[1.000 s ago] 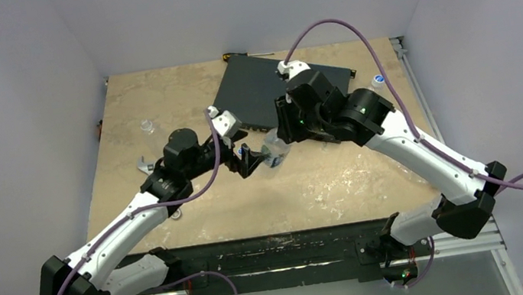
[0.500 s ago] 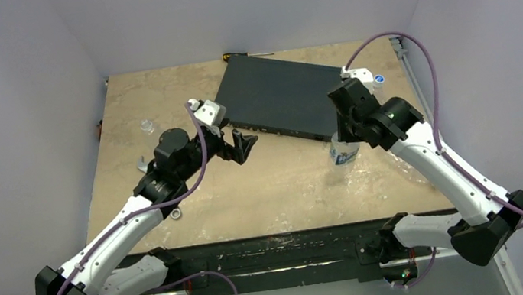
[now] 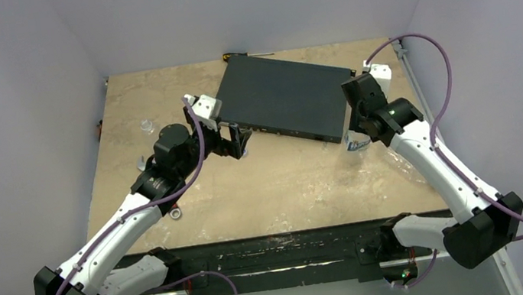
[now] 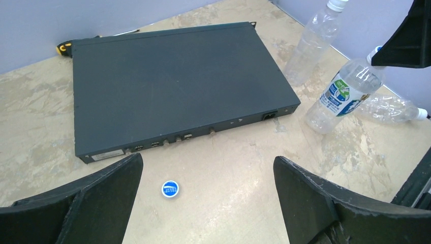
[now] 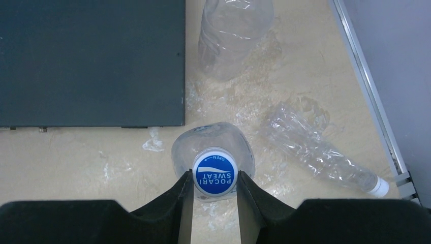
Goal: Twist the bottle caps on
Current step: Place the plastic bottle at the center of the board.
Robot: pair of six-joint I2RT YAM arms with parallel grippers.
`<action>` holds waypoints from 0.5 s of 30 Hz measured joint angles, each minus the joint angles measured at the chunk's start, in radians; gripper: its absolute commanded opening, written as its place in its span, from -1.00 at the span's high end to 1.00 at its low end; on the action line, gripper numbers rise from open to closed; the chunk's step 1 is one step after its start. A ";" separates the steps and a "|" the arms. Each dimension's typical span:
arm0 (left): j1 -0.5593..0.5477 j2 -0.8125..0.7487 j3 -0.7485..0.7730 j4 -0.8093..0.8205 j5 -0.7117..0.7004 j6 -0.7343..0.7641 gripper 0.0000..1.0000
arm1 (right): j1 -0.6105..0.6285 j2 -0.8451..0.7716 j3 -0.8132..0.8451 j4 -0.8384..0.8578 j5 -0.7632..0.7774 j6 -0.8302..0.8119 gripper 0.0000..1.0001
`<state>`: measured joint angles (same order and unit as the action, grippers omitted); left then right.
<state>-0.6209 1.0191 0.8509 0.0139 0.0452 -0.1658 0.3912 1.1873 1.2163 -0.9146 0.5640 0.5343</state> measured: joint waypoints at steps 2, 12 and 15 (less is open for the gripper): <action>0.001 0.000 0.003 -0.010 -0.011 0.000 -1.00 | -0.008 0.004 -0.018 0.024 -0.001 -0.001 0.98; 0.002 -0.008 0.008 -0.059 -0.035 0.000 -1.00 | -0.030 -0.011 -0.085 0.110 -0.005 0.000 0.19; 0.002 -0.013 0.008 -0.062 -0.054 -0.001 -1.00 | -0.032 -0.024 -0.096 0.114 -0.006 0.003 -0.06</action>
<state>-0.6189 1.0065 0.8585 -0.0479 -0.0090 -0.1665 0.3592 1.1629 1.1202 -0.8001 0.5575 0.5369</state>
